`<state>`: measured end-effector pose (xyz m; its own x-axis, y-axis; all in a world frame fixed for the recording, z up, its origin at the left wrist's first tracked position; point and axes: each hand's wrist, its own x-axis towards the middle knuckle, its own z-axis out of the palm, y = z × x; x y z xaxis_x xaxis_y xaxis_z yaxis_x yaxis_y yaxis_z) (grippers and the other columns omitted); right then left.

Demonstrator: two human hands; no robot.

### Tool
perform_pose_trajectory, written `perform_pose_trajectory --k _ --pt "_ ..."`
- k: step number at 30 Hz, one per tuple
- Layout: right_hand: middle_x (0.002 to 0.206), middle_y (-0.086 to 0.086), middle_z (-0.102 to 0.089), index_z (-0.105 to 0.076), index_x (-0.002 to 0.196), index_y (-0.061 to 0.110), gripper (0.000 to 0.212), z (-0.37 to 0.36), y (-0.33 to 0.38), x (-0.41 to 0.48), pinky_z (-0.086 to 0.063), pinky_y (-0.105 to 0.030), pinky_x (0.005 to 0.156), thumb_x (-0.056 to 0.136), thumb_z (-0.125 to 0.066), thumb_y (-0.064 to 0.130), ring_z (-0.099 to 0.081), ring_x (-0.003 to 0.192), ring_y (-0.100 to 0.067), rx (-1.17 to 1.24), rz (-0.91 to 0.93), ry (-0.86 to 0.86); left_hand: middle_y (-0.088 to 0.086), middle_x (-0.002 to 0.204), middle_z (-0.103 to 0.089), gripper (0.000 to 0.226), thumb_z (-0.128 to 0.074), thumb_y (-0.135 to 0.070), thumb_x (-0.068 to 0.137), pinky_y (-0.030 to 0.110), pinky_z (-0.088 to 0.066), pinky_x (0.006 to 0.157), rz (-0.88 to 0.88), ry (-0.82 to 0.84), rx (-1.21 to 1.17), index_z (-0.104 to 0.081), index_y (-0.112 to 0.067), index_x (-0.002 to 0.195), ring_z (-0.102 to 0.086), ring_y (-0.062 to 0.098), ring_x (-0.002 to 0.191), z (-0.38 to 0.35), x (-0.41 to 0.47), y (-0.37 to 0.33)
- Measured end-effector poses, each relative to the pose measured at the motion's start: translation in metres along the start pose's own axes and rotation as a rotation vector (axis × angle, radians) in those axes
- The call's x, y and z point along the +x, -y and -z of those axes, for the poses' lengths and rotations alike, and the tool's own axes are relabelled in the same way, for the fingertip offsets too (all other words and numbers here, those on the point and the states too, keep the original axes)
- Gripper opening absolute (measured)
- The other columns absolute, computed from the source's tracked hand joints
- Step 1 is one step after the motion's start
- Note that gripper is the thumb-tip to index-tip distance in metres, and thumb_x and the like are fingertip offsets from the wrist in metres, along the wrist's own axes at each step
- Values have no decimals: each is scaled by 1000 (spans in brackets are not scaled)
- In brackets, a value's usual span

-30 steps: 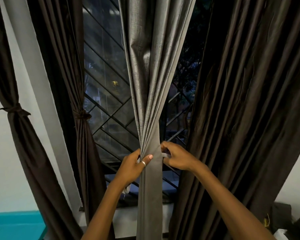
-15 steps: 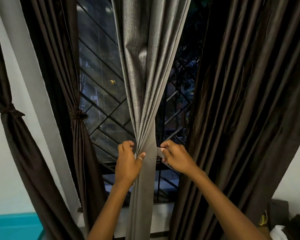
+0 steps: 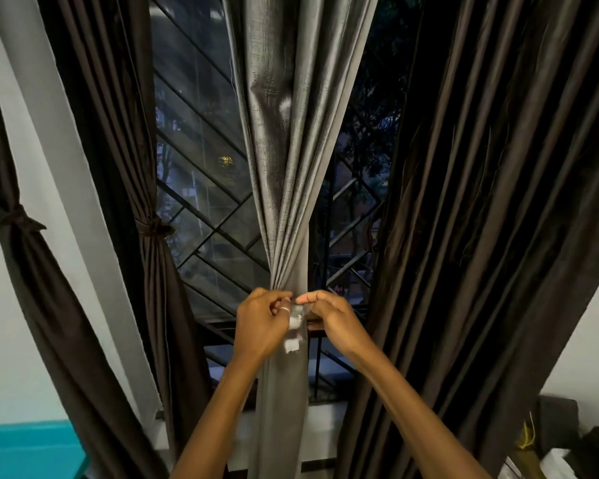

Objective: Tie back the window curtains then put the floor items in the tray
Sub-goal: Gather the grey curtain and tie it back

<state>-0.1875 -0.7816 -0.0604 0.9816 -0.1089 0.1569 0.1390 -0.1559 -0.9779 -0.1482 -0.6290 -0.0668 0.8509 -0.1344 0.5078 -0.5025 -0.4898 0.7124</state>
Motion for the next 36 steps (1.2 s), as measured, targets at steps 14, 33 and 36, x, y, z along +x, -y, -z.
perform_pose_trajectory --k 14,33,36 --pt "111 6 -76 -57 121 28 44 -15 -23 -2 -59 -30 87 83 -69 10 -71 106 -10 -99 127 61 -8 97 -64 21 -71 -40 90 12 -48 75 89 199 -60 -75 -31 108 -64 1 87 8 2 -3" --pt "87 27 -62 -37 117 17 41 -32 -49 -15 -46 -18 66 88 -61 1 -57 70 4 -326 201 -37 12 100 -68 14 -56 -18 90 36 -48 69 48 253 626 -65 -9 98 -65 33 92 17 0 -53" --pt "76 22 -61 -41 98 26 30 -42 -50 -21 -43 -14 61 89 -59 3 -59 71 6 -444 226 -46 11 104 -69 19 -57 -22 93 39 -56 79 68 267 551 -64 -9 105 -66 31 96 12 -2 -56"
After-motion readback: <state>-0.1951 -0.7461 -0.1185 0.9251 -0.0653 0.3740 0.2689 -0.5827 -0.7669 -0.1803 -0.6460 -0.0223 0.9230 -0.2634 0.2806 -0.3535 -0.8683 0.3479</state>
